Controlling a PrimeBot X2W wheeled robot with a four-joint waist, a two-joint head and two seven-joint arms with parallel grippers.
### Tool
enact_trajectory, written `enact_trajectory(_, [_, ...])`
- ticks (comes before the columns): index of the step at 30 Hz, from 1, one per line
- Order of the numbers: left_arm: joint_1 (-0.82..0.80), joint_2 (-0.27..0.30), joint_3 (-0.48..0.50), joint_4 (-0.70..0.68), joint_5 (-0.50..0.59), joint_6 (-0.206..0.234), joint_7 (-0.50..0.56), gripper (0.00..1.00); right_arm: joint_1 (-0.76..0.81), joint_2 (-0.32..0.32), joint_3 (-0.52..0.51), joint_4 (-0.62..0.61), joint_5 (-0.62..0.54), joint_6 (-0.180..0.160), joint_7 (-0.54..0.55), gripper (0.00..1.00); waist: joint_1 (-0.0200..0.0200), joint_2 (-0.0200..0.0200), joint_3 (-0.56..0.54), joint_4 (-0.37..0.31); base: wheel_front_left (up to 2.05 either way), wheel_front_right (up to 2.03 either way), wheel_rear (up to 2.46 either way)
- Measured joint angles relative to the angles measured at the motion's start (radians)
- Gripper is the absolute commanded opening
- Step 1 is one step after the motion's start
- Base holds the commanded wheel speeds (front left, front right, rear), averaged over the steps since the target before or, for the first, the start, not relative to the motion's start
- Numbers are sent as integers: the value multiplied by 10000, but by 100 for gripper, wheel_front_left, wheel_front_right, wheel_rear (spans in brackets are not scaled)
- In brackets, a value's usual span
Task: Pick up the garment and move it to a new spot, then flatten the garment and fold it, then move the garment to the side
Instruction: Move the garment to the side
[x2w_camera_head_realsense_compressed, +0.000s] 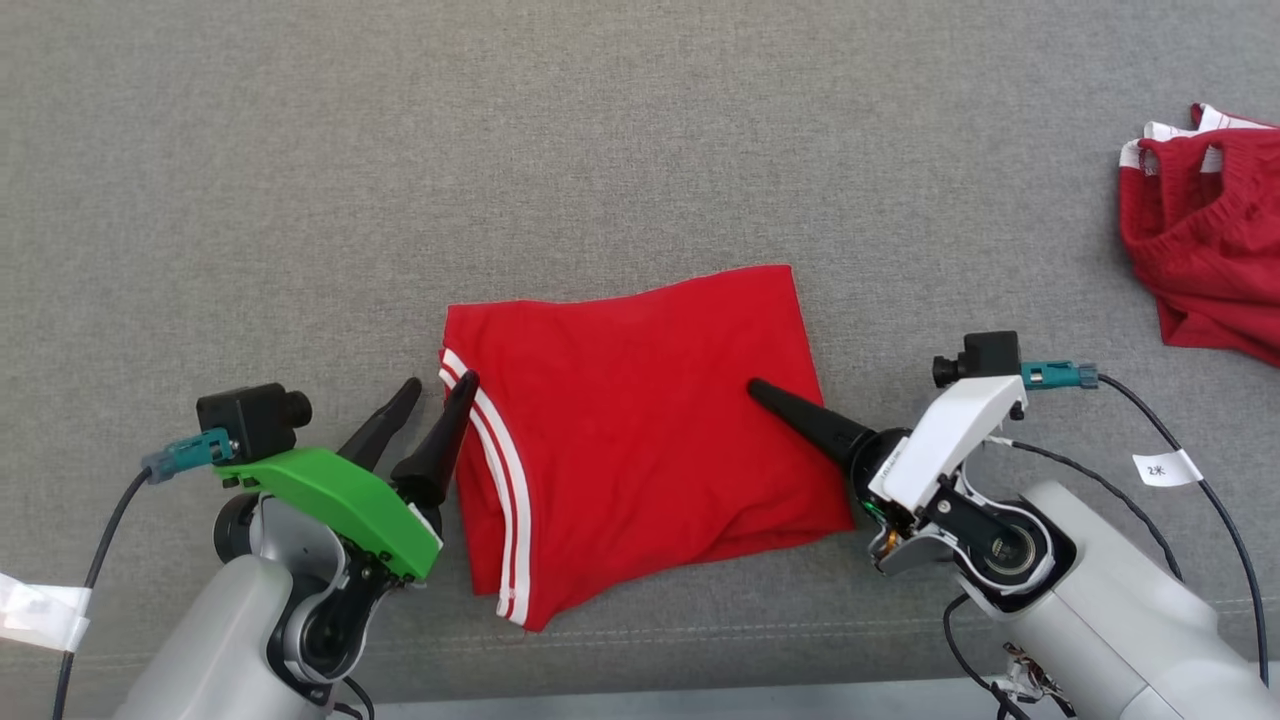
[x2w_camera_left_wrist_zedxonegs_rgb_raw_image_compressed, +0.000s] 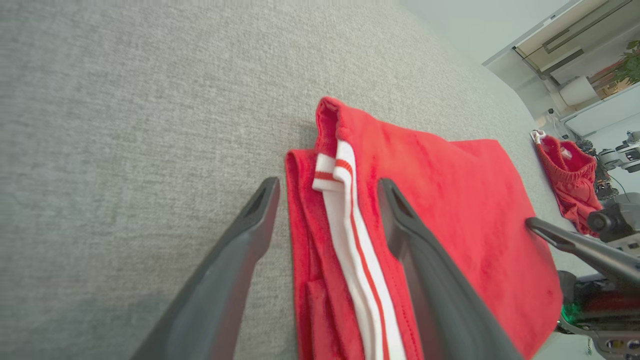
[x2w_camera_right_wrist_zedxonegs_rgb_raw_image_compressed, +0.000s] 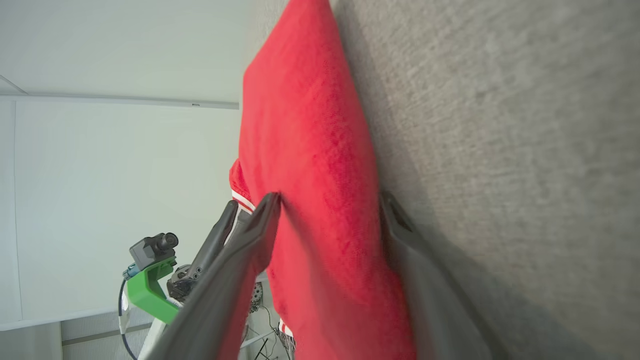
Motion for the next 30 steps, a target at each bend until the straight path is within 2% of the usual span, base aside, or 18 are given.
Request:
enact_trajectory(5, [10, 0, 198, 63, -36, -2, -219, 100, -161, -75, 36, 257, 42, 104, 337, 0, 0, 0, -147, 120, 0, 0, 0])
enact_trajectory(11, [113, 46, 487, 25, -119, -2, -437, 100, -512, -489, 128, 447, -268, 169, 629, 0, 0, 0, -313, 135, 0, 0, 0])
enact_trajectory(20, [439, 61, 663, -263, -207, 2, -635, 100, -1830, -2194, -222, 560, -955, 130, 1164, 0, 0, 0, -347, 142, 0, 0, 0])
enact_trajectory(30, [669, 454, 1093, -692, -224, 134, -803, 100, -3390, -3536, -959, 531, -1143, -249, 1749, 0, 0, 0, -74, -41, 0, 0, 0])
